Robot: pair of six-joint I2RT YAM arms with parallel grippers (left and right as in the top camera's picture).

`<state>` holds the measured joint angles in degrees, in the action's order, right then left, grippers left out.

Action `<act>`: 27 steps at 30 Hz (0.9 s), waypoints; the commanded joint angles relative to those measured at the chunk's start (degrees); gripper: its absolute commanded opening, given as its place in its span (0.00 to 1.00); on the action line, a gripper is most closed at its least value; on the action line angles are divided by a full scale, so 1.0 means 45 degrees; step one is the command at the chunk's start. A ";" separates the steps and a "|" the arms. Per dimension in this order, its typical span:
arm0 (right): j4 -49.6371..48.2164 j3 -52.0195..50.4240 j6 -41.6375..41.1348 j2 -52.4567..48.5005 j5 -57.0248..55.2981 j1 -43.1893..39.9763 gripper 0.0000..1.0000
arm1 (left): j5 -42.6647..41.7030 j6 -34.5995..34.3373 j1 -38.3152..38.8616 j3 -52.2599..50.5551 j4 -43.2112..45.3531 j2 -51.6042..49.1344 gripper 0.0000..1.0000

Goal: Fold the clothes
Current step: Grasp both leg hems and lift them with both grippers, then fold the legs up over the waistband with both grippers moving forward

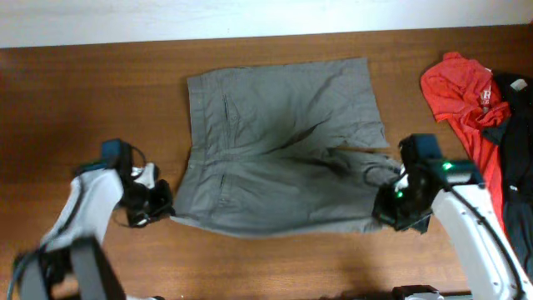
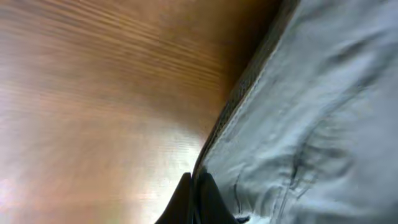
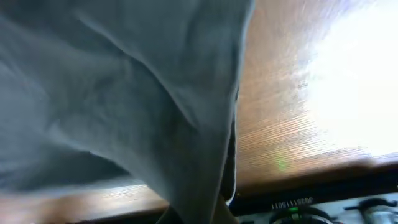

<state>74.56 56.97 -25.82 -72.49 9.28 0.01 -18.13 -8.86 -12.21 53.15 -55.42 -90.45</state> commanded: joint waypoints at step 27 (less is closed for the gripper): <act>-0.1996 0.8029 0.0695 -0.2050 -0.1933 0.0068 0.04 | -0.0209 0.0787 -0.0243 0.1190 0.2205 0.3638 0.01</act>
<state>68.75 92.09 -22.72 -76.97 5.63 0.84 -21.30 -7.75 -13.72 57.98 -51.29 -70.06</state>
